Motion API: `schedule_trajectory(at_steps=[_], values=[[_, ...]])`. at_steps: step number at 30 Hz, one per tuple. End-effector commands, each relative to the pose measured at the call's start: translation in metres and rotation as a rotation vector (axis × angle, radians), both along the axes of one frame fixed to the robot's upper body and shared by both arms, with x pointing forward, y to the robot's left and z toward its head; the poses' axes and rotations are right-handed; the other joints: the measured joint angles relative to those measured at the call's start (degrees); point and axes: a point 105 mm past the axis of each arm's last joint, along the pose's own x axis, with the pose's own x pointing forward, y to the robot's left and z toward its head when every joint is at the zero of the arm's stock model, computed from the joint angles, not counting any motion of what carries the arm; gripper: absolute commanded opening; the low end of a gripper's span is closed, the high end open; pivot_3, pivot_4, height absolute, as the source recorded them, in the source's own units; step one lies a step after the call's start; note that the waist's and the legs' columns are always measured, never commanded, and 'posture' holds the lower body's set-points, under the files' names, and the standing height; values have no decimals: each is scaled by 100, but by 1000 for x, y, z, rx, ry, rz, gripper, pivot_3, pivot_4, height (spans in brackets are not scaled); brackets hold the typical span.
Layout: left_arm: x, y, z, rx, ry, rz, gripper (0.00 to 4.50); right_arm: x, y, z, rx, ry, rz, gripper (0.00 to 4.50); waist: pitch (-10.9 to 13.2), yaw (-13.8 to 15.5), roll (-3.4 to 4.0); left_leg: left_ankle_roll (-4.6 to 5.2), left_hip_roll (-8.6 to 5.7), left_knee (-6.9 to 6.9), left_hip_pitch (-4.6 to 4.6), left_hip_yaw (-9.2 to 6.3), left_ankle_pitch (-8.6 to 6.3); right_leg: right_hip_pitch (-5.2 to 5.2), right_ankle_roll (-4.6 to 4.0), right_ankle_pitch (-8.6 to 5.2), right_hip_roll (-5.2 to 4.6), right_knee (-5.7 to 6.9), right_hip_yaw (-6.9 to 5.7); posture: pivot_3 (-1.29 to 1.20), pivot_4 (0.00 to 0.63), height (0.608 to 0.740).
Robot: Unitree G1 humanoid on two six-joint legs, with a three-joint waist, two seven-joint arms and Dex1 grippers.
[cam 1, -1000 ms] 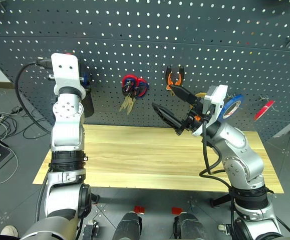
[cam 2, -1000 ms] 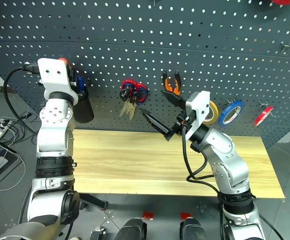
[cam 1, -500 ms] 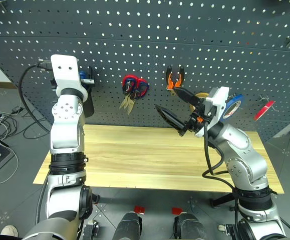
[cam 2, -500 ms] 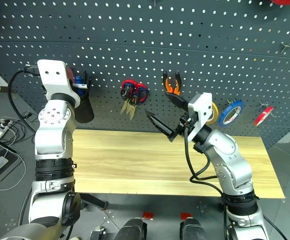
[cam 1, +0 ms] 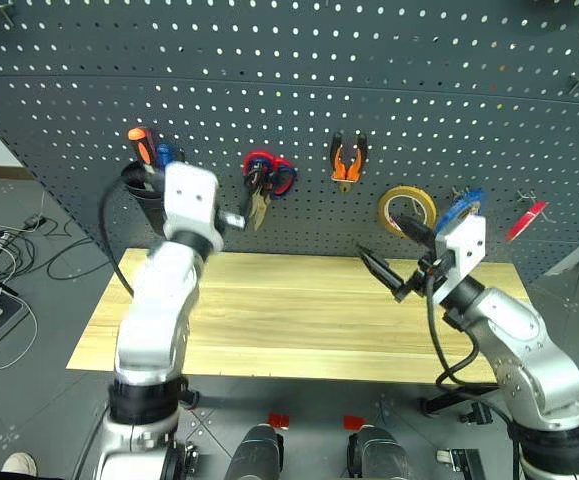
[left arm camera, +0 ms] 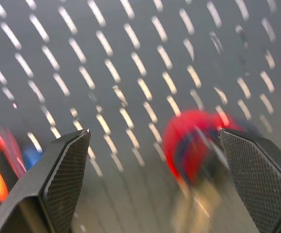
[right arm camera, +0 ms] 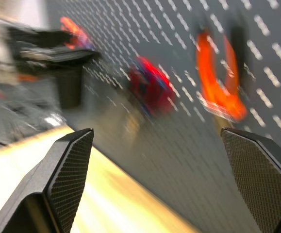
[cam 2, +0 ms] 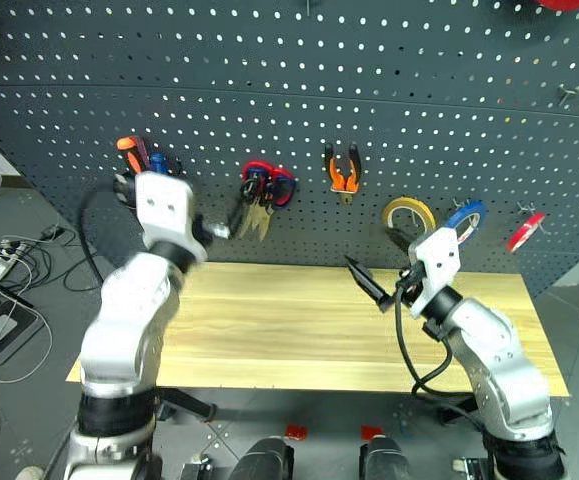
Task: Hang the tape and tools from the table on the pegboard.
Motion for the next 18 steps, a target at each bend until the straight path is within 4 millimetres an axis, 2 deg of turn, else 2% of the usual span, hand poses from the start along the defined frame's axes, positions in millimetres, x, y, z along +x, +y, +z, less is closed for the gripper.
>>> schedule_trajectory(at_steps=[1,4,7,9,13,18], values=[[-16,-5,-20,-47,59,15,4469,6,-18,-9,-21,18,-209,4500,0,6,1,0,1,0,8,2,0,9,0,0,0,0,1,110,134,740],[-23,-3,-49,-74,150,28,4469,9,-28,-22,-25,87,-329,4500,-1,20,6,6,7,-20,58,2,-4,72,-2,-1,4,-45,-1,107,131,740],[-25,2,-78,-142,253,44,4469,12,-48,-40,-23,173,-462,4500,-12,42,24,19,5,-19,58,1,-11,76,-2,-1,3,-53,-1,113,121,740],[-24,5,-91,-191,292,52,4469,12,-60,-50,-36,211,-531,4500,-27,61,39,17,2,-18,57,2,-10,79,-2,-1,2,-60,-1,111,116,740],[-21,11,-109,-223,335,72,4469,8,-73,-74,-52,277,-586,4500,-72,48,73,15,3,-22,57,8,-9,80,-2,-1,2,-72,-1,96,101,740],[-25,15,-119,-214,356,75,4469,3,-67,-93,-35,335,-566,4500,-103,8,87,15,5,-34,59,17,-9,78,-2,-1,3,-78,5,56,99,740]])
